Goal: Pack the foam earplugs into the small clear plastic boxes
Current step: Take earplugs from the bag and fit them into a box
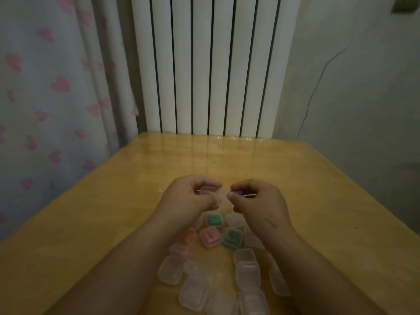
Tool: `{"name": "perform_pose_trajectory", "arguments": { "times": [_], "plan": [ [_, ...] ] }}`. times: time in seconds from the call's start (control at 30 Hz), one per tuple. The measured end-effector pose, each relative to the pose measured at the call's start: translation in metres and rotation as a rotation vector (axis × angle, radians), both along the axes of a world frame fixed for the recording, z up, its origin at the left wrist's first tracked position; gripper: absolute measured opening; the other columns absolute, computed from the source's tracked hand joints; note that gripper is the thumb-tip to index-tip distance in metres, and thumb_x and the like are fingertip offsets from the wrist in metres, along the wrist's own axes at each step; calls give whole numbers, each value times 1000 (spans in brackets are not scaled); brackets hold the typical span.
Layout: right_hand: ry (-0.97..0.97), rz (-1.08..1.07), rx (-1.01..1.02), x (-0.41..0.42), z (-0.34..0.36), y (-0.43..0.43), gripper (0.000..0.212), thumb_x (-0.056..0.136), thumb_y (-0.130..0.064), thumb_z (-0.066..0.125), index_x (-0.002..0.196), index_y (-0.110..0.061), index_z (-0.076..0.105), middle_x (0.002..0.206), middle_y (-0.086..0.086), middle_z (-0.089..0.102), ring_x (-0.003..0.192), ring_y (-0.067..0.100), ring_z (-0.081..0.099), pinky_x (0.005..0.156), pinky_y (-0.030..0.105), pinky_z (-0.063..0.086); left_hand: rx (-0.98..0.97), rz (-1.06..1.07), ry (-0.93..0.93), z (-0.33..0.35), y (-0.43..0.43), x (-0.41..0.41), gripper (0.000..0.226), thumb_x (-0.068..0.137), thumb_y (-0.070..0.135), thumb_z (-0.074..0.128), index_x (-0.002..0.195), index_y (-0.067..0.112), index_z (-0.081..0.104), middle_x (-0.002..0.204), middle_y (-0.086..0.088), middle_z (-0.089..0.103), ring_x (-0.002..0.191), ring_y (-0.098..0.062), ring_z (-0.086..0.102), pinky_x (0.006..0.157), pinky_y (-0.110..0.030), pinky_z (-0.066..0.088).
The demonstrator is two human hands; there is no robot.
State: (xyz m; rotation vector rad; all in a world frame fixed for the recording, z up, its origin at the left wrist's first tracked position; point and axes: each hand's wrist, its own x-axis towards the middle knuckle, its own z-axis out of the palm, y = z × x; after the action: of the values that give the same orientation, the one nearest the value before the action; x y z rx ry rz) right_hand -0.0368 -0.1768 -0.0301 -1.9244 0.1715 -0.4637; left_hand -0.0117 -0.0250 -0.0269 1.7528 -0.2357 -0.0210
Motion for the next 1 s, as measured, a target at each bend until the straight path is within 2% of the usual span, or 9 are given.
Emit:
{"name": "perform_pose_trajectory", "arguments": {
  "times": [0.1,0.2,0.3,0.43,0.57,0.73,0.9,1.0],
  "plan": [
    [-50,9,29,-1,1,-1,15,86,-15,68,82,-30,71,75,-6,71,64,10,69,73,39,59,10,52,-13,-1,1,3,33,76,-5,71,90,25,77,92,-1,74,78,-14,73,81,-42,61],
    [-126,14,74,-4,5,-1,21,89,-9,63,84,-28,72,76,-5,72,68,8,70,70,29,58,-3,94,-8,-1,2,5,36,77,-7,68,84,27,76,93,-1,72,76,-12,72,78,-38,62],
    [-167,62,118,-5,6,2,20,89,-4,62,89,-22,72,78,-5,72,69,7,69,65,21,56,8,100,-9,-1,2,7,36,76,-7,69,87,27,75,95,-1,72,80,-14,72,81,-39,61],
    [-148,39,-10,0,-1,3,14,84,-17,72,86,-30,69,78,-8,70,72,6,64,65,28,54,-13,72,-11,-2,3,7,35,75,-8,69,90,23,76,92,-5,73,80,-17,73,81,-41,61],
    [-166,22,-81,0,-1,1,10,80,-25,75,80,-33,70,73,-17,68,71,2,56,63,20,42,-42,69,11,-2,3,7,33,76,-9,69,89,20,76,94,-10,72,83,-20,73,80,-40,61],
    [-228,22,-132,-1,-2,3,13,79,-27,76,76,-37,68,72,-20,68,61,-1,50,54,11,34,-29,69,9,-3,3,7,32,77,-9,67,94,17,76,91,-6,73,80,-18,74,80,-39,61],
    [-185,35,-196,-1,-2,4,6,80,-27,75,81,-33,74,78,-18,69,68,-13,51,59,6,34,-98,36,42,-2,3,6,28,78,-9,68,91,15,76,90,-10,73,81,-20,74,74,-33,61],
    [-180,29,-206,0,-2,3,6,81,-27,75,83,-32,74,81,-17,69,68,-16,50,60,5,34,-131,18,66,-2,2,7,27,79,-10,67,90,14,75,91,-13,73,82,-21,73,71,-29,59]
  ]
}}
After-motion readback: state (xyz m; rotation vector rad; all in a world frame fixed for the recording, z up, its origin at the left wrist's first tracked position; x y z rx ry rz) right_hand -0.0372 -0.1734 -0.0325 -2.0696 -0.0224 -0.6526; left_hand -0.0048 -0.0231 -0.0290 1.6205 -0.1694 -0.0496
